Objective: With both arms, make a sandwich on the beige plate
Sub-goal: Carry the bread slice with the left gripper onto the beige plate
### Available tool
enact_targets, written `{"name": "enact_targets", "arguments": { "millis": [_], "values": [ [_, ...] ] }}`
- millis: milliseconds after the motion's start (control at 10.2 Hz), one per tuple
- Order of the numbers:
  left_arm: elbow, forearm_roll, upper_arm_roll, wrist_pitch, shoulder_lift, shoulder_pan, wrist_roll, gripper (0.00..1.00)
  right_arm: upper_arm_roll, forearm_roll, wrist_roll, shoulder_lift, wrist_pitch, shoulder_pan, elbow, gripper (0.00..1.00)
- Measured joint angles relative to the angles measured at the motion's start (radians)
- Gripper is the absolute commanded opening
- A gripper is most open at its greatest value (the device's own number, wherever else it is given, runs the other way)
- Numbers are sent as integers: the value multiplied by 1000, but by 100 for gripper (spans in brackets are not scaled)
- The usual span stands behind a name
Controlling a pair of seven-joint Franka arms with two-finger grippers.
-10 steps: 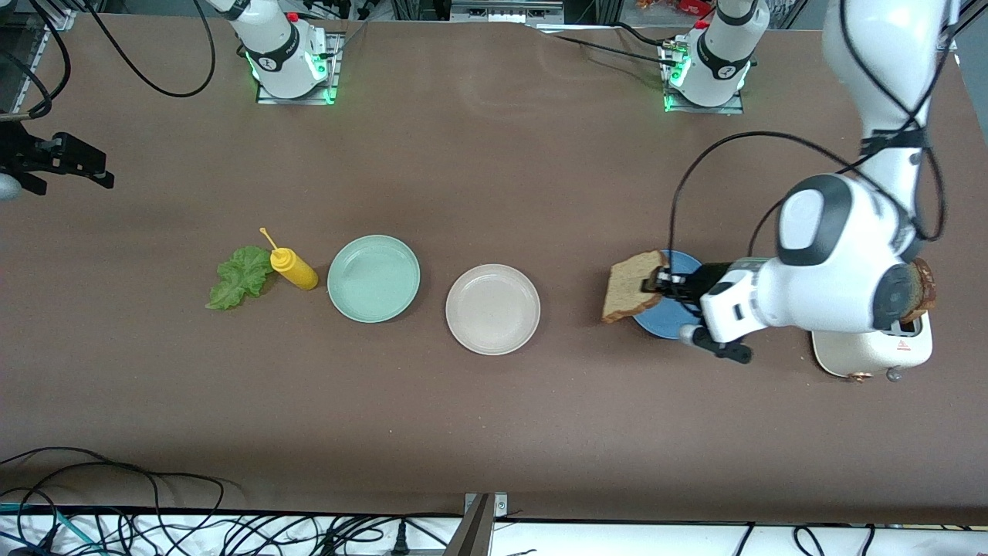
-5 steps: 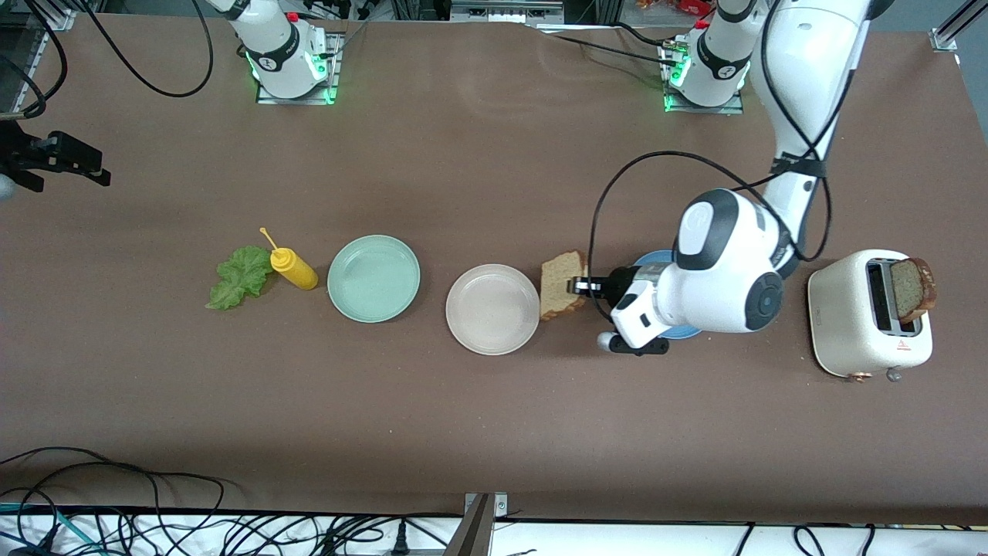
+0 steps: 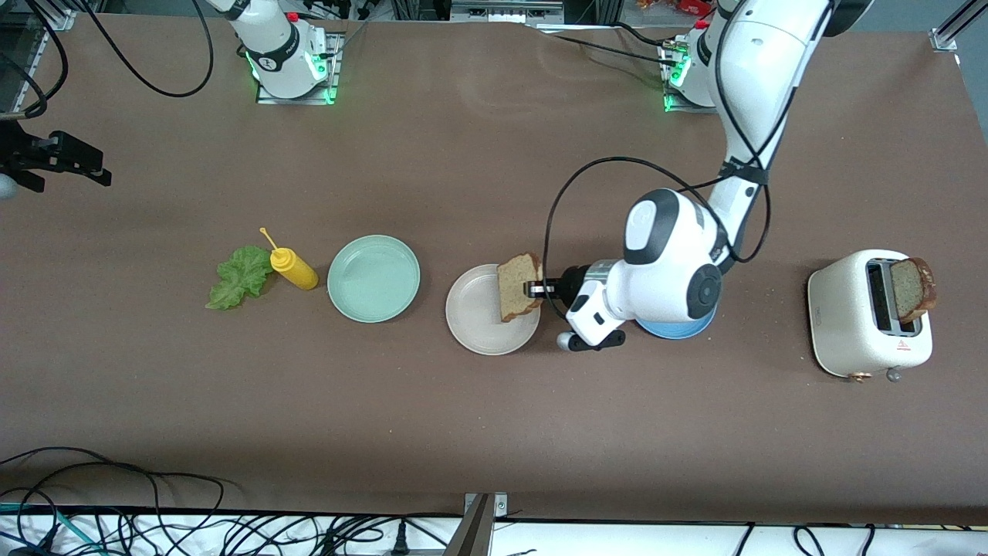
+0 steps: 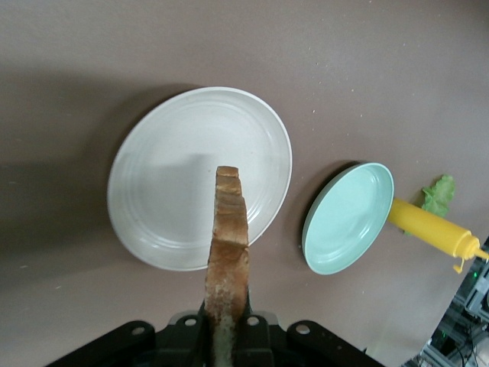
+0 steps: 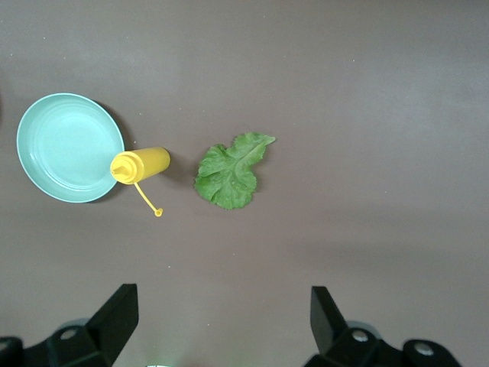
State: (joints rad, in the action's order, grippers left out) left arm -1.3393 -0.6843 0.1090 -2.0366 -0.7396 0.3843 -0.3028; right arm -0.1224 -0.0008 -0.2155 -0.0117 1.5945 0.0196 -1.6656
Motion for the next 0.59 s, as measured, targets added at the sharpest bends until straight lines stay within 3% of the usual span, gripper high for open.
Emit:
{"name": "enact_targets", "arguments": {
  "millis": [589],
  "values": [
    [0, 0, 0, -198, -60, 114, -116, 0, 0, 0, 0, 0, 0, 0, 0, 100]
  ]
}}
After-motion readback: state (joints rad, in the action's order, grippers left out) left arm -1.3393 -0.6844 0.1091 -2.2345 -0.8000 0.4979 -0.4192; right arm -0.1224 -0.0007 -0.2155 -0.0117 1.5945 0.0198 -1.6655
